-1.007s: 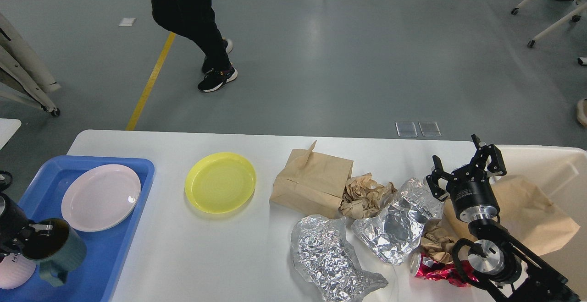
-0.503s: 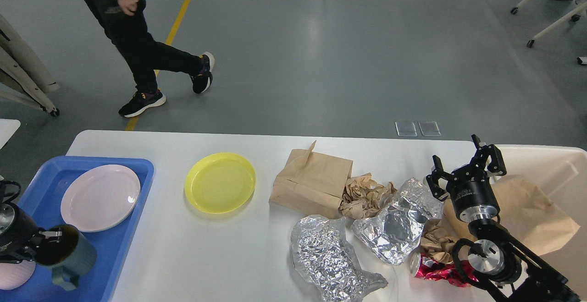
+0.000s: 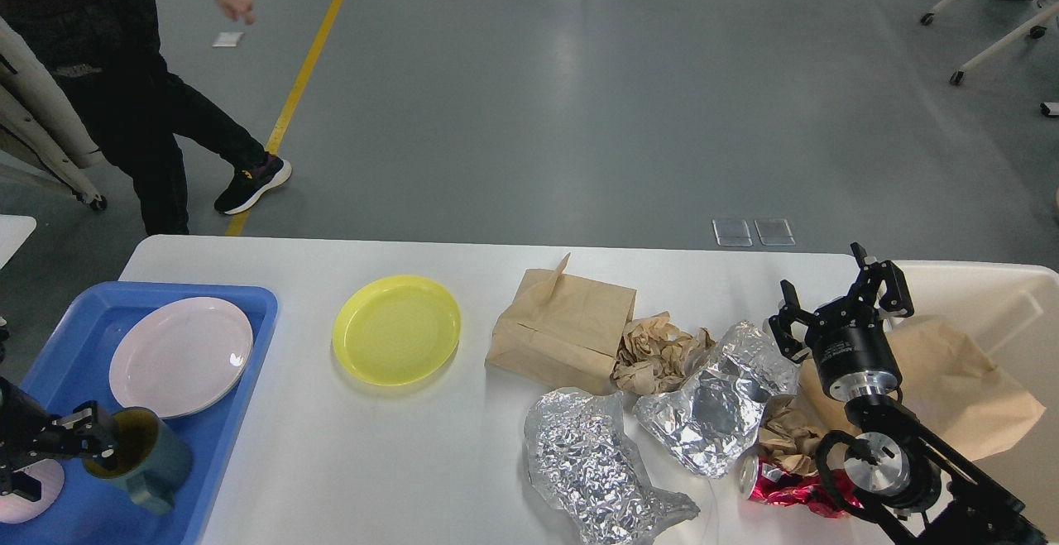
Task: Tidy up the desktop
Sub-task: 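Set the green mug down on the tray and open the left gripper, then raise the left gripper and move it toward the yellow plate, then grasp the rim of the yellow plate with the left gripper, then lift the yellow plate and swing it toward the blue tray, then lower the yellow plate onto the pink plate and release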
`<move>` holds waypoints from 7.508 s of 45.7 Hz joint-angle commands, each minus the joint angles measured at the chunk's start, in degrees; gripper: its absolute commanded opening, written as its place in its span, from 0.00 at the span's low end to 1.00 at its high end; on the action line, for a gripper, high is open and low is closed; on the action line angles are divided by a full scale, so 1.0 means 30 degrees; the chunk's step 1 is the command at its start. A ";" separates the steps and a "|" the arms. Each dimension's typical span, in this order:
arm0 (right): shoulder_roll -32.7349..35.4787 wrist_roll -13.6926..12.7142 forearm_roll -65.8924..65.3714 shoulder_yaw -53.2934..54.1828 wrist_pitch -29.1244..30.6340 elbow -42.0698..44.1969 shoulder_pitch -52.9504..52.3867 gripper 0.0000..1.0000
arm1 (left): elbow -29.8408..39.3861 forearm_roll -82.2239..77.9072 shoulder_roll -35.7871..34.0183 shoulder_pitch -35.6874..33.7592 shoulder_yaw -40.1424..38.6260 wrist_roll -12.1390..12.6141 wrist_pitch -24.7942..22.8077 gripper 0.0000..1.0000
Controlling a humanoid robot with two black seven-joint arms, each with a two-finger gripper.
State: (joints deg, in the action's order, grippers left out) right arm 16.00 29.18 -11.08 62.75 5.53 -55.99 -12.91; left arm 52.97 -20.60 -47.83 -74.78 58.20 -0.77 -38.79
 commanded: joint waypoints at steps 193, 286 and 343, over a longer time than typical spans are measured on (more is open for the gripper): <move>0.0000 0.0000 0.0001 0.0000 0.0004 0.0000 -0.0003 1.00 | -0.1836 1.7326 1.1170 0.3745 -0.4574 0.1253 1.1436 0.00; 0.0000 0.0000 0.0001 0.0000 0.0004 0.0000 -0.0003 1.00 | 0.6665 1.9582 0.4196 -1.2430 0.8402 0.1487 0.1914 0.00; 0.0000 0.0000 0.0001 0.0000 0.0004 0.0000 -0.0003 1.00 | -0.6729 1.8762 0.4372 0.2485 0.3717 0.3480 0.4140 0.88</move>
State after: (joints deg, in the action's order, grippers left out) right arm 16.00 29.18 -11.07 62.75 5.53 -55.99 -12.89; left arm 32.77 35.88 -34.69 -67.33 69.38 9.36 -25.86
